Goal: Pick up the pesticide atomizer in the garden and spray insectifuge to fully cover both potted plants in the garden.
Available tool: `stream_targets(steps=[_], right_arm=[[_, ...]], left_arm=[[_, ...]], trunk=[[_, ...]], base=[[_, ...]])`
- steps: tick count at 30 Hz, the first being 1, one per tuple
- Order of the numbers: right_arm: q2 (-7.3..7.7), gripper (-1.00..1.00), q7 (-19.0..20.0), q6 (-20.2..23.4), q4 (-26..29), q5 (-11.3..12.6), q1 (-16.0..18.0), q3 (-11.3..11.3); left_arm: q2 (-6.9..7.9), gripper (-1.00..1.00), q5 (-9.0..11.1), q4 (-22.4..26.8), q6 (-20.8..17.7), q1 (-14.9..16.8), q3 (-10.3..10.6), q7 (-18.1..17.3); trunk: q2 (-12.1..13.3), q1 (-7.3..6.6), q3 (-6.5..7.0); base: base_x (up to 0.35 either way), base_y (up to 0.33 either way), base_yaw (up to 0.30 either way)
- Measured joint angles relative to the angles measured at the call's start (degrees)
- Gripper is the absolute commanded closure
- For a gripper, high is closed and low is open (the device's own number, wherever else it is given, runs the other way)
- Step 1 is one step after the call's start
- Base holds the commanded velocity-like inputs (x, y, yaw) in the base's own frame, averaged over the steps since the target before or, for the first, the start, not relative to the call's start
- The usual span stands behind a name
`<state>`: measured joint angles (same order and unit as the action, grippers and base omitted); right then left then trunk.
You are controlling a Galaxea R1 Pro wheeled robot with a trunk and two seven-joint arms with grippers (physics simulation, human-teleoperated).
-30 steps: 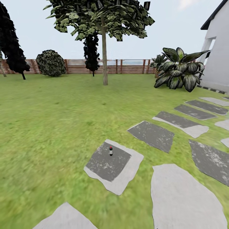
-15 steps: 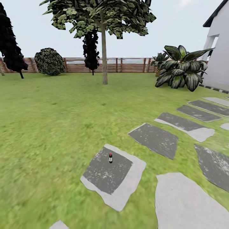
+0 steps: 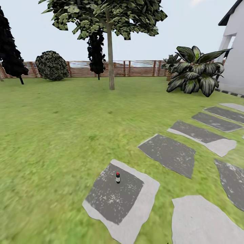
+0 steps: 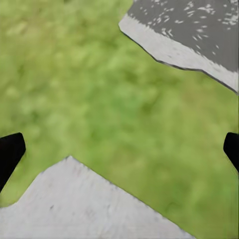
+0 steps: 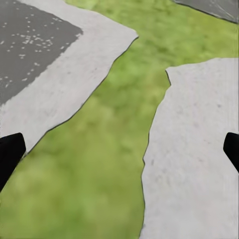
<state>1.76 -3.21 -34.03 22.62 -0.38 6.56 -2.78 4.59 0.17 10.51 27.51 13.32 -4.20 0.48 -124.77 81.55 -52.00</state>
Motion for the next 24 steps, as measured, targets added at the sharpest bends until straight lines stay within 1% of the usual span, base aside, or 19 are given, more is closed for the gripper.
stream_targets(steps=[3, 5, 14, 24], right_arm=[[0.00, -1.00, 0.0, 0.0, 0.0, 0.0, 0.0, 0.0], [0.05, -1.00, 0.0, 0.0, 0.0, 0.1, 0.0, 0.0], [0.07, -1.00, 0.0, 0.0, 0.0, 0.1, 0.0, 0.0], [0.06, -1.00, 0.0, 0.0, 0.0, 0.1, 0.0, 0.0]], left_arm=[[0.00, -1.00, 0.0, 0.0, 0.0, 0.0, 0.0, 0.0], [0.00, -1.00, 0.0, 0.0, 0.0, 0.0, -0.1, 0.0], [0.00, -1.00, 0.0, 0.0, 0.0, 0.0, -0.1, 0.0], [0.00, -1.00, 0.0, 0.0, 0.0, 0.0, -0.1, 0.0]], trunk=[[0.0, 0.00, 0.00], [0.0, 0.00, 0.00], [0.0, 0.01, 0.00], [0.0, 0.02, 0.00]], base=[[0.330, 0.127, 0.000], [0.289, 0.211, -0.230], [0.270, 0.236, -0.286], [0.180, 0.292, -0.298]])
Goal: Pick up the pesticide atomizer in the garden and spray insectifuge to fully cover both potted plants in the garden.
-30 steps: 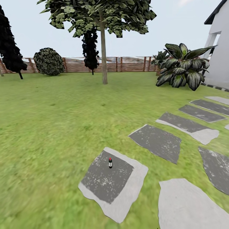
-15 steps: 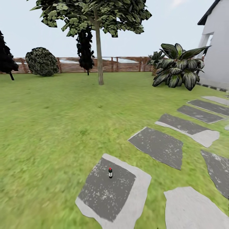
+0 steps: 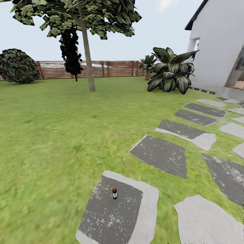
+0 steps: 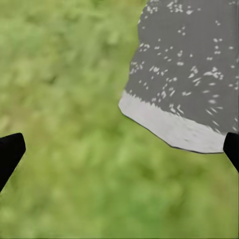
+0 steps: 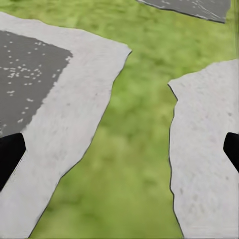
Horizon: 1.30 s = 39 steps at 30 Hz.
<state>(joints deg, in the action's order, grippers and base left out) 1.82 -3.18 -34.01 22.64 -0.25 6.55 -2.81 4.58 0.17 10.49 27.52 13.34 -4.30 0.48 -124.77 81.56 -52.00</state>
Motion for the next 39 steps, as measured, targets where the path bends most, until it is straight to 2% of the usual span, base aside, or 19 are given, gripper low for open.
stream_targets(steps=[28, 39], right_arm=[[-0.14, -1.00, 0.0, 0.0, 0.2, 0.1, 0.0, 0.0], [-0.14, -1.00, 0.0, 0.0, 0.2, 0.1, 0.0, -0.1]], left_arm=[[0.00, -1.00, 0.1, 0.0, 0.0, 0.0, -0.1, 0.0], [0.00, -1.00, 0.1, 0.0, 0.0, 0.0, 0.0, 0.0]], trunk=[[0.0, 0.00, -0.33], [0.0, 0.01, -0.33]], base=[[0.164, 0.298, -0.293], [0.086, 0.092, -0.299]])
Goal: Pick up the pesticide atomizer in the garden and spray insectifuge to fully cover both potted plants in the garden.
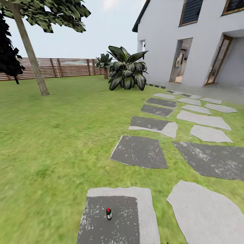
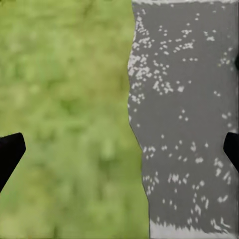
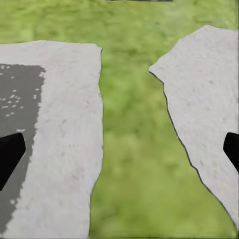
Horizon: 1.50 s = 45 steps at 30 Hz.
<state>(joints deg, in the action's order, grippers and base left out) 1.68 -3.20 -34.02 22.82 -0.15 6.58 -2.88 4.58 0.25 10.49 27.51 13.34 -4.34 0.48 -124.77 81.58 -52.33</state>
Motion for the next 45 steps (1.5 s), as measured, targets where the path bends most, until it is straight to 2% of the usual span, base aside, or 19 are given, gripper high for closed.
stream_targets(steps=[14, 22, 45], right_arm=[[0.00, -1.00, 0.0, 0.0, 0.0, 0.0, 0.0, 0.0], [0.00, -1.00, 0.0, 0.0, -0.2, -0.1, 0.0, 0.0], [0.00, -1.00, 0.0, 0.0, -0.2, -0.1, 0.0, 0.0]], left_arm=[[0.01, -1.00, 0.0, 0.0, 0.0, 0.0, 0.0, 0.0], [0.00, -1.00, 0.0, 0.0, 0.0, 0.0, 0.0, 0.0], [0.00, -1.00, 0.1, 0.0, 0.0, 0.0, 0.0, 0.0]], trunk=[[0.0, 0.00, 0.00], [0.0, 0.00, 0.00], [0.0, 0.00, 0.00]], base=[[0.002, 0.001, -0.061], [0.010, 0.022, -0.249], [0.051, 0.293, -0.300]])
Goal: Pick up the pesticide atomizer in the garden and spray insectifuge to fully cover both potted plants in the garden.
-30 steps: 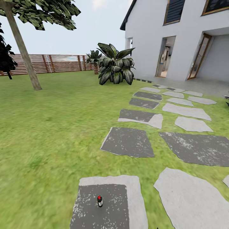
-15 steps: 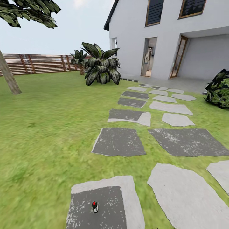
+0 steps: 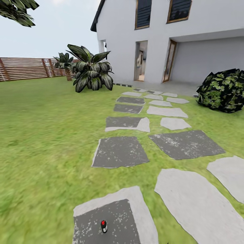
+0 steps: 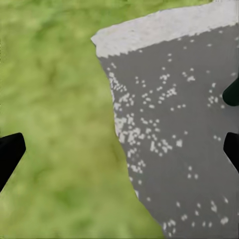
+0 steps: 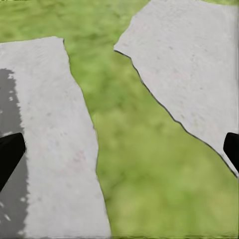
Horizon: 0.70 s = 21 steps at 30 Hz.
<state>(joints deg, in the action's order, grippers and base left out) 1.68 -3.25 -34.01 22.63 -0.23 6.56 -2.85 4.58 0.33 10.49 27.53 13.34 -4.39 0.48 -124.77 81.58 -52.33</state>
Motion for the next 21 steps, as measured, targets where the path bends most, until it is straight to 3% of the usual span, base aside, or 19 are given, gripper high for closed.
stream_targets(steps=[21], right_arm=[[0.00, -1.00, 0.0, 0.0, 0.0, 0.0, 0.0, 0.0]], left_arm=[[0.00, -1.00, 0.0, 0.0, 0.0, 0.0, 0.0, 0.0]], trunk=[[0.0, 0.00, 0.00]], base=[[0.000, 0.317, -0.300]])
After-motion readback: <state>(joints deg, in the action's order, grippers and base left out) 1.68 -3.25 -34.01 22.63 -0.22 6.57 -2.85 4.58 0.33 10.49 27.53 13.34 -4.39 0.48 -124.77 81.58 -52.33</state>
